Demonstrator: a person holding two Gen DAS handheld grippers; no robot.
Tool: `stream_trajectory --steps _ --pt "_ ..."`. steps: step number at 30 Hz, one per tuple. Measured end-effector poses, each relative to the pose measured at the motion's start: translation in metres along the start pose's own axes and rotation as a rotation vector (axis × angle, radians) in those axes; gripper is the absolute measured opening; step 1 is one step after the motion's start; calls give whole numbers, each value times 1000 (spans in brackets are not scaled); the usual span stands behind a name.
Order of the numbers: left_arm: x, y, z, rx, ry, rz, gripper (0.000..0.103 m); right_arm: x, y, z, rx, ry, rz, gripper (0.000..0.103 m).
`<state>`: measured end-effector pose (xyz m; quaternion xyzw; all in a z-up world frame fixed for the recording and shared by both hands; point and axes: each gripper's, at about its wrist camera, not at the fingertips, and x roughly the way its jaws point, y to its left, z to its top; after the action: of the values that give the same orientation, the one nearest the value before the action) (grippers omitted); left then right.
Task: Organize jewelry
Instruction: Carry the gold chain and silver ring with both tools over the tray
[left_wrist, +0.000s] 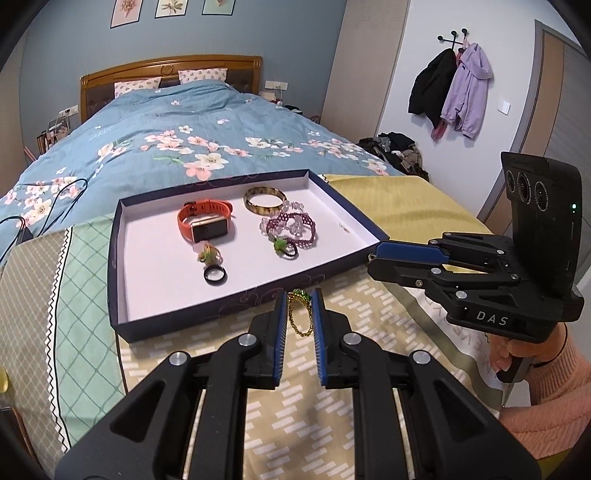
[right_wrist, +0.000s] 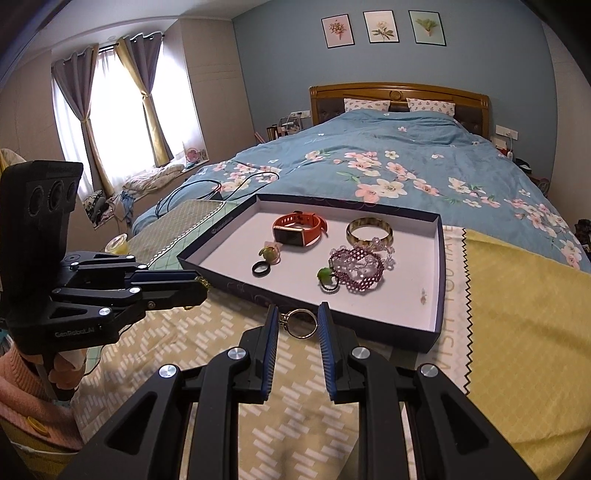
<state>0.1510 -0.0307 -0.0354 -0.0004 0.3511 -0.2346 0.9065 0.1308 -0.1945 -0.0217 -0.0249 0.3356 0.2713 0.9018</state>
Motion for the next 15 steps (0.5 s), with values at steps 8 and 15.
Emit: stream_trajectory --steps 8,15 --pt "0 1 6 3 -14 13 14 4 -3 10 -1 -13 1 20" --pt "2 6 10 -5 -22 29 14 11 -7 17 -5 -16 -3 20"
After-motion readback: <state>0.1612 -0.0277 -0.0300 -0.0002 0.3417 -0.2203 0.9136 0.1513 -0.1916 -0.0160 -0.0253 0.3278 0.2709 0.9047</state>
